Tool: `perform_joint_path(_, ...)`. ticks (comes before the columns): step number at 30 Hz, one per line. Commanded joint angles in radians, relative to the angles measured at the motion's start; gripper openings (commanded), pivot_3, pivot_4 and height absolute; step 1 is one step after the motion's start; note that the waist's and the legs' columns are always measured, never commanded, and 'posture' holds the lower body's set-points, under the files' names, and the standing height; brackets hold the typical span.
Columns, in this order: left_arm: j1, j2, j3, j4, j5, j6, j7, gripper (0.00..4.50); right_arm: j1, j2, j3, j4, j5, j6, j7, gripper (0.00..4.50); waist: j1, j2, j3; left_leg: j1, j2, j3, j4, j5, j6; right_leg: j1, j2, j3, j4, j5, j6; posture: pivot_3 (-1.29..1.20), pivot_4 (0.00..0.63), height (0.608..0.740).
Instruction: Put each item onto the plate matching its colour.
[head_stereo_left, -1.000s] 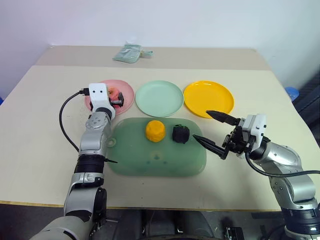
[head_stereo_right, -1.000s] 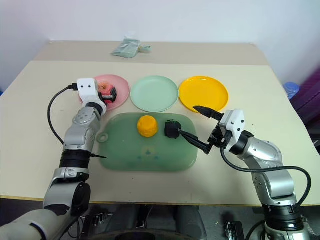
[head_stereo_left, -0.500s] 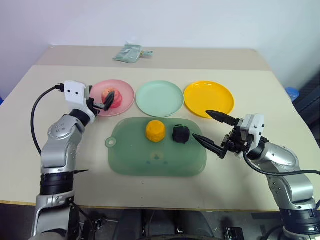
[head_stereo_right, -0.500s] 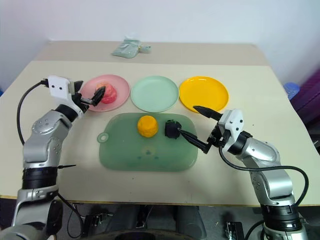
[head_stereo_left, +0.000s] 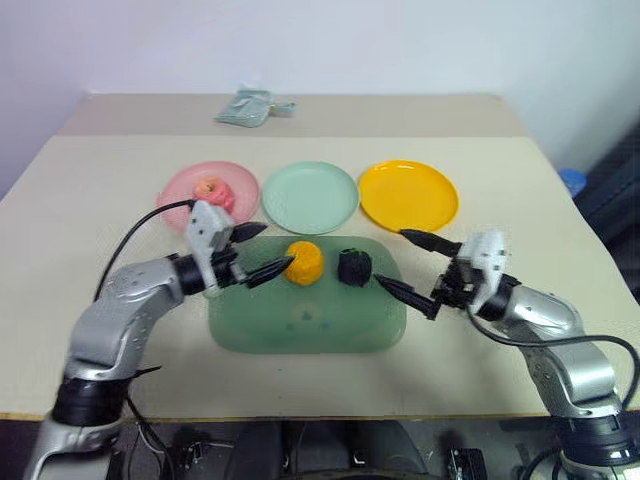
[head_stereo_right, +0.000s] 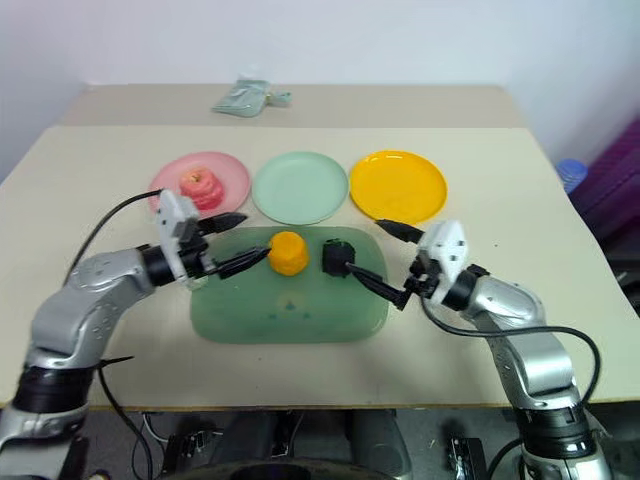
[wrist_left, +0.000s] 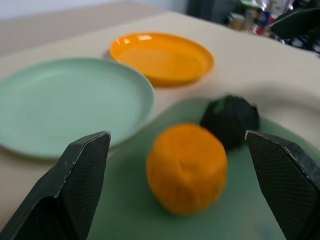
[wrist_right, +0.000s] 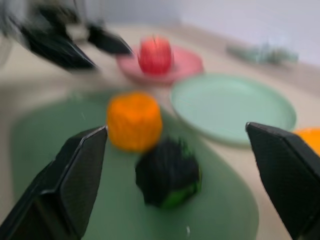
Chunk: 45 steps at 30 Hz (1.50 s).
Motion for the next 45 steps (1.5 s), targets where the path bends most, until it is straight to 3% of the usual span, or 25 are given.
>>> perform_joint_path(1, 0.060, 0.062, 0.091, -0.063, -0.073, -0.029, -0.118, 4.43, -0.084, 0.005, 0.037, -0.031, -0.031, 0.107, -0.049, 4.50, 0.003, 0.000, 0.000, 0.000, 0.000, 0.000, 0.000, 0.000, 0.000, 0.000, 0.000, 0.000, 0.000, 0.000, 0.000, 0.00, 0.150, 0.740)
perform_joint_path(7, 0.201, 0.136, 0.185, -0.067, -0.075, -0.095, -0.232, 4.43, -0.236, 0.026, 0.164, -0.027, -0.054, 0.259, -0.033, 4.50, 0.007, 0.000, 0.000, -0.001, -0.001, 0.000, 0.000, -0.001, 0.002, 0.000, -0.002, 0.000, -0.001, 0.000, 0.000, 0.00, 0.150, 0.740)
perform_joint_path(19, 0.328, 0.103, 0.158, -0.098, -0.014, -0.189, -0.213, 4.43, -0.515, 0.130, 0.361, 0.120, -0.119, 0.456, 0.008, 4.50, -0.003, 0.000, 0.000, -0.002, -0.001, -0.001, 0.000, -0.002, 0.003, -0.001, -0.003, -0.001, -0.001, 0.000, 0.000, 0.00, 0.150, 0.740)
perform_joint_path(36, 0.417, 0.064, 0.168, -0.173, -0.019, -0.210, -0.145, 4.43, -0.605, 0.221, 0.426, 0.259, -0.162, 0.490, 0.072, 4.50, -0.004, 0.001, 0.001, -0.002, -0.001, 0.000, -0.002, -0.002, 0.003, -0.003, -0.004, -0.001, -0.001, 0.000, -0.001, 0.00, 0.150, 0.740)
perform_joint_path(38, 0.425, 0.062, 0.171, -0.181, -0.022, -0.208, -0.134, 4.50, -0.607, 0.235, 0.421, 0.269, -0.163, 0.488, 0.069, 3.97, -0.004, 0.001, 0.001, -0.002, -0.001, 0.000, -0.002, -0.002, 0.003, -0.003, -0.004, -0.001, -0.001, 0.000, -0.001, 0.00, 0.150, 0.740)
perform_joint_path(41, 0.429, 0.060, 0.172, -0.182, -0.024, -0.209, -0.122, 4.50, -0.608, 0.246, 0.415, 0.275, -0.164, 0.485, 0.068, 2.81, -0.004, 0.001, 0.001, -0.002, -0.001, 0.000, -0.002, -0.002, 0.003, -0.003, -0.004, -0.001, -0.001, 0.000, -0.001, 0.00, 0.150, 0.740)
perform_joint_path(45, 0.432, 0.052, 0.162, -0.181, -0.020, -0.214, -0.110, 4.50, -0.608, 0.256, 0.397, 0.272, -0.159, 0.481, 0.061, 2.63, -0.005, 0.001, 0.001, -0.002, -0.001, 0.000, -0.002, -0.002, 0.003, -0.003, -0.004, -0.001, -0.001, 0.000, -0.001, 0.00, 0.150, 0.740)
